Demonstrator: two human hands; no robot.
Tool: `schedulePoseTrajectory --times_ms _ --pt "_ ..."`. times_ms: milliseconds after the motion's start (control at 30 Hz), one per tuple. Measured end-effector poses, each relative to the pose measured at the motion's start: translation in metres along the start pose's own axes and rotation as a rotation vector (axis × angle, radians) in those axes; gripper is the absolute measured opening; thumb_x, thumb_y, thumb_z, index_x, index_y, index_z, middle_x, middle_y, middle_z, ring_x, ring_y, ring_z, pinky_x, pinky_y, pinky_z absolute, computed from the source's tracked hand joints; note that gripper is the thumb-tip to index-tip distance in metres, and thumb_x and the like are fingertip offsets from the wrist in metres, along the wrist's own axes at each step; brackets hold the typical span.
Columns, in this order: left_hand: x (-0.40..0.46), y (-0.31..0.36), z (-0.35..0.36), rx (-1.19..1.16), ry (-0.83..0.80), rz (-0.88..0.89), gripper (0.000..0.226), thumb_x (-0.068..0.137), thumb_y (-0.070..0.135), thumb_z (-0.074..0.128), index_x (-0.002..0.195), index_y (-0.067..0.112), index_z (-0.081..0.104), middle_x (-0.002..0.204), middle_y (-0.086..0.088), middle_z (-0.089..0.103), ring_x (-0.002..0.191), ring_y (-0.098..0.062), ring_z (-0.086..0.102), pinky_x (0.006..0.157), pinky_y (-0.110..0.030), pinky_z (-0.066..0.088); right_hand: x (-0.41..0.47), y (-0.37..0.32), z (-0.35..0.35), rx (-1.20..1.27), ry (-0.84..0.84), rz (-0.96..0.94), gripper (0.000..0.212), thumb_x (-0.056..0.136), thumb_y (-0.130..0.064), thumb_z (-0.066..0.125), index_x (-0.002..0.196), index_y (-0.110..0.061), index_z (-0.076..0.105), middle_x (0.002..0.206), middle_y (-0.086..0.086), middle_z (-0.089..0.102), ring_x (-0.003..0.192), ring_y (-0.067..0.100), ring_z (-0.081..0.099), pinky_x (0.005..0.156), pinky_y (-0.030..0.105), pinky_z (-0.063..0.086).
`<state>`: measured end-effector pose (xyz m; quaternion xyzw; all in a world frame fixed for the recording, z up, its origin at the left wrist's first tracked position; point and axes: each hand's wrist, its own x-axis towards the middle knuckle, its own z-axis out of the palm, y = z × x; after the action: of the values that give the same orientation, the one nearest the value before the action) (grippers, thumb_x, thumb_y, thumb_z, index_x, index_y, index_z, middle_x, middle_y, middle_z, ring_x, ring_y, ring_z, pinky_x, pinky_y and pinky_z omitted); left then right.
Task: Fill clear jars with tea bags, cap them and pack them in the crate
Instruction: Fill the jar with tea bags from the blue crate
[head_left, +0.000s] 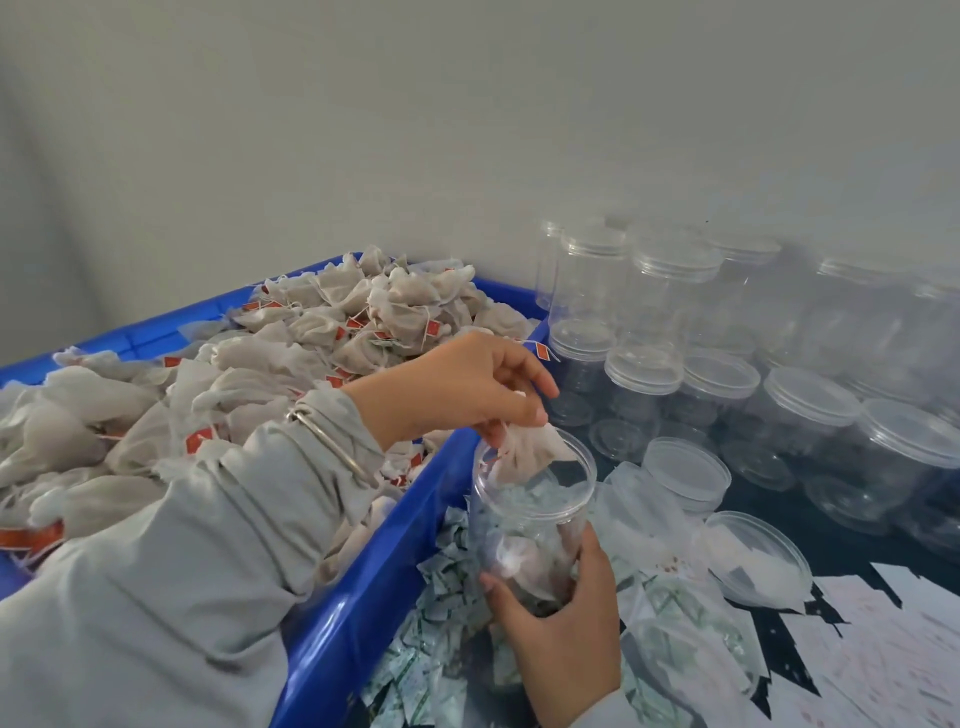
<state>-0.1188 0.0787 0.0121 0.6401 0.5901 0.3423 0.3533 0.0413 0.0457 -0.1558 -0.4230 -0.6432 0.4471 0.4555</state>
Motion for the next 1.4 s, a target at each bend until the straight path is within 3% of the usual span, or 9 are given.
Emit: schedulePoseTrajectory --times_ms 233,400,600,800,967,1100,1200,1267,1400 --pt "0.016 -0.017 -0.016 -0.172 0.278 -0.034 0.009 0.084 0.009 0.067 0.081 0.018 0.068 0.05 0.007 0.056 0.04 -0.005 0.046 0.04 -0.014 0.039 -0.001 0.002 0.0 -0.005 0.041 -0.001 0.096 0.052 -0.037 0.088 0.133 -0.039 0.035 0.124 -0.015 0.044 0.116 0.001 0.042 0.098 0.026 0.039" --pt "0.057 -0.045 -0.037 -0.051 0.632 -0.16 0.013 0.091 0.013 0.055 0.093 0.018 0.067 0.071 0.004 0.061 0.049 -0.004 0.054 0.051 -0.02 0.046 -0.003 -0.001 0.001 -0.016 0.073 -0.001 0.097 0.039 -0.063 0.078 0.12 -0.061 0.026 0.119 -0.029 0.04 0.112 -0.009 0.041 0.09 0.017 0.038" --pt "0.1 -0.058 -0.033 0.477 0.4 -0.215 0.046 0.09 0.001 0.044 0.134 0.015 0.049 0.135 -0.009 0.052 0.119 -0.026 0.052 0.091 -0.03 0.041 -0.002 -0.002 0.003 -0.031 0.064 0.008 0.103 0.031 -0.066 0.074 0.124 -0.056 0.028 0.118 -0.028 0.041 0.115 0.001 0.046 0.096 0.027 0.044" --pt "0.123 -0.055 -0.01 0.77 0.168 -0.202 0.04 0.096 0.012 0.047 0.136 0.01 0.044 0.135 -0.012 0.052 0.122 -0.028 0.05 0.1 -0.034 0.038 -0.002 -0.015 0.001 0.002 0.05 0.007 0.107 0.032 -0.061 0.072 0.13 -0.04 0.037 0.122 -0.019 0.048 0.117 0.002 0.046 0.101 0.025 0.04" --pt "0.121 -0.063 -0.021 1.019 0.196 -0.275 0.029 0.096 0.013 0.049 0.123 0.005 0.055 0.125 -0.013 0.059 0.115 -0.028 0.055 0.096 -0.033 0.043 0.0 -0.012 0.002 0.001 0.014 0.017 0.104 0.034 -0.05 0.084 0.126 -0.04 0.037 0.122 -0.015 0.05 0.118 0.005 0.048 0.102 0.033 0.041" --pt "0.107 -0.06 -0.043 0.881 0.37 -0.205 0.02 0.095 0.016 0.048 0.1 0.006 0.064 0.099 -0.007 0.064 0.097 -0.027 0.06 0.076 -0.028 0.043 -0.007 -0.004 0.009 -0.087 0.127 -0.065 0.094 0.041 -0.017 0.095 0.121 -0.034 0.049 0.116 -0.015 0.055 0.112 0.011 0.054 0.093 0.032 0.042" --pt "0.091 -0.046 -0.056 0.528 0.538 -0.151 0.03 0.095 0.029 0.052 0.071 0.011 0.056 0.067 0.001 0.052 0.067 -0.019 0.054 0.055 -0.024 0.035 -0.004 -0.002 0.006 -0.031 0.1 -0.044 0.104 0.034 -0.038 0.092 0.126 -0.038 0.045 0.117 -0.021 0.051 0.113 0.006 0.052 0.094 0.029 0.042" --pt "0.074 -0.033 -0.056 0.368 0.579 -0.1 0.035 0.092 0.037 0.057 0.075 0.007 0.059 0.059 0.004 0.051 0.053 -0.01 0.047 0.047 -0.018 0.035 -0.002 -0.005 0.003 -0.007 0.035 0.003 0.111 0.031 -0.06 0.08 0.132 -0.043 0.037 0.117 -0.025 0.046 0.114 -0.001 0.048 0.094 0.023 0.042" --pt "0.023 -0.01 -0.036 -0.018 0.429 0.078 0.026 0.09 0.032 0.062 0.066 0.027 0.069 0.047 0.01 0.056 0.039 -0.002 0.045 0.041 -0.014 0.039 -0.002 -0.006 0.001 0.026 0.005 0.015 0.113 0.035 -0.062 0.079 0.137 -0.037 0.037 0.122 -0.023 0.045 0.118 0.003 0.047 0.097 0.034 0.047"
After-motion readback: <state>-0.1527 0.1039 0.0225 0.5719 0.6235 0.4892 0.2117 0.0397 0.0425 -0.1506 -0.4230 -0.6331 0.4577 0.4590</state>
